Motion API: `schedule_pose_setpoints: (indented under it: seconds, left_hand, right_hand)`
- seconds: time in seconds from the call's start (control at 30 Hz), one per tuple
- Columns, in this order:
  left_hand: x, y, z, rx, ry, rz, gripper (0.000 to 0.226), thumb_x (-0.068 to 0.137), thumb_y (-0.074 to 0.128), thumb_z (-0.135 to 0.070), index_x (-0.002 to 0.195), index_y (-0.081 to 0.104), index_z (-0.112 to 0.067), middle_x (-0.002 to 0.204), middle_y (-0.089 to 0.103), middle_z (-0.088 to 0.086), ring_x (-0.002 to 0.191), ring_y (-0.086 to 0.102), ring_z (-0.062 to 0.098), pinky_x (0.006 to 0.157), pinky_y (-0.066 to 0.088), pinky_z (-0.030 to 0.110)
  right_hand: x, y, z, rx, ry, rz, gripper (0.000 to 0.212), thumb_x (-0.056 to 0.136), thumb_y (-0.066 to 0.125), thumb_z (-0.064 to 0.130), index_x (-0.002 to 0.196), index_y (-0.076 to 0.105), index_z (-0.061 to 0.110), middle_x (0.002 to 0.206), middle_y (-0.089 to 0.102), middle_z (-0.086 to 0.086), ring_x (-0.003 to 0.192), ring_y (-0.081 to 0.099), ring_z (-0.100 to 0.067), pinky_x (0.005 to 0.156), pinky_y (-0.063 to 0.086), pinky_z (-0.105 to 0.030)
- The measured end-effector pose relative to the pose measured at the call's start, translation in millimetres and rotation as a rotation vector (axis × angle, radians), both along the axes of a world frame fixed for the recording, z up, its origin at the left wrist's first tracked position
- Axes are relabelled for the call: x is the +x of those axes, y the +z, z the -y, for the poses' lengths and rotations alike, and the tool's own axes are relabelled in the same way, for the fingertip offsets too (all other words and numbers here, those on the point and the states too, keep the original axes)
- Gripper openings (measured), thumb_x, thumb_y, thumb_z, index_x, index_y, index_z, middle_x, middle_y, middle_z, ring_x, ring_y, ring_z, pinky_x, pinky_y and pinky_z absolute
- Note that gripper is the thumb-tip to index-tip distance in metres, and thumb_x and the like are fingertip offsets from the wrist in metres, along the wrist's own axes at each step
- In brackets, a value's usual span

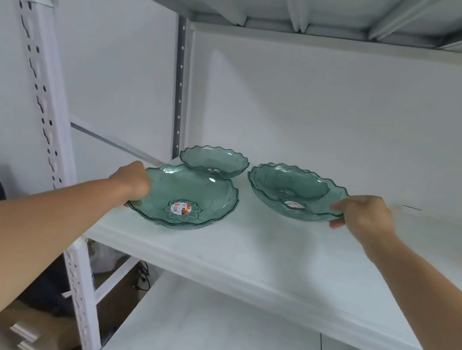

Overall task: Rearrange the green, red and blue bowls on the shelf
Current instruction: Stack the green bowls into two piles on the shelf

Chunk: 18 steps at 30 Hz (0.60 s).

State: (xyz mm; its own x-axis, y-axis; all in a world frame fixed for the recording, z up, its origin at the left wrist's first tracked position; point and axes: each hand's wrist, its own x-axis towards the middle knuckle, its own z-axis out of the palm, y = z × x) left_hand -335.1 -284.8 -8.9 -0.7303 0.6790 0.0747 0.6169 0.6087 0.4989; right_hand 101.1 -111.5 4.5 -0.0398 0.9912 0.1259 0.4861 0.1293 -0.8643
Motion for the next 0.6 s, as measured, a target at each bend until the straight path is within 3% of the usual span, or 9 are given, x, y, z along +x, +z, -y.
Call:
schedule_pose_setpoints:
  seconds: [0.13,0.23,0.33,0.6]
  left_hand:
    - [-29.5,-6.8,1.1,-0.002,0.010,-0.024,0.009,0.094,0.049,-0.012,0.101,0.052,-0.007,0.096,0.062,0.018,0.081,0.064,0.033,0.059,0.045,0.034]
    - [-42.2,-17.1,1.4,0.007,0.007,-0.013,0.003,0.094,0.049,-0.011,0.096,0.050,-0.009,0.097,0.062,0.018,0.084,0.068,0.038,0.068,0.052,0.038]
    - [-53.5,-27.8,-1.7,0.013,-0.032,-0.011,0.006,0.096,0.048,-0.014,0.091,0.048,-0.012,0.097,0.061,0.017,0.086,0.066,0.038,0.068,0.049,0.037]
    - [-77.1,-46.3,-25.3,0.037,-0.114,0.005,0.015,0.102,0.044,-0.021,0.105,0.050,-0.008,0.102,0.057,0.016,0.094,0.056,0.035,0.071,0.040,0.036]
  right_hand:
    - [-15.5,-5.9,4.6,0.029,0.029,0.011,0.020,0.086,0.063,0.031,0.089,0.082,0.028,0.064,0.080,0.005,0.064,0.053,-0.017,0.056,0.041,-0.030]
    - [-19.0,-16.9,11.0,0.022,0.055,0.018,0.024,0.087,0.060,0.033,0.090,0.083,0.030,0.065,0.080,0.005,0.074,0.060,-0.018,0.059,0.042,-0.032]
    - [-16.8,-28.5,23.0,0.047,0.063,0.015,0.026,0.090,0.059,0.031,0.091,0.084,0.029,0.064,0.080,0.003,0.077,0.061,-0.022,0.062,0.044,-0.034]
    - [-27.5,-41.0,57.0,0.051,-0.042,0.023,0.026,0.096,0.060,0.026,0.088,0.084,0.031,0.062,0.079,0.002,0.081,0.067,-0.020,0.063,0.042,-0.033]
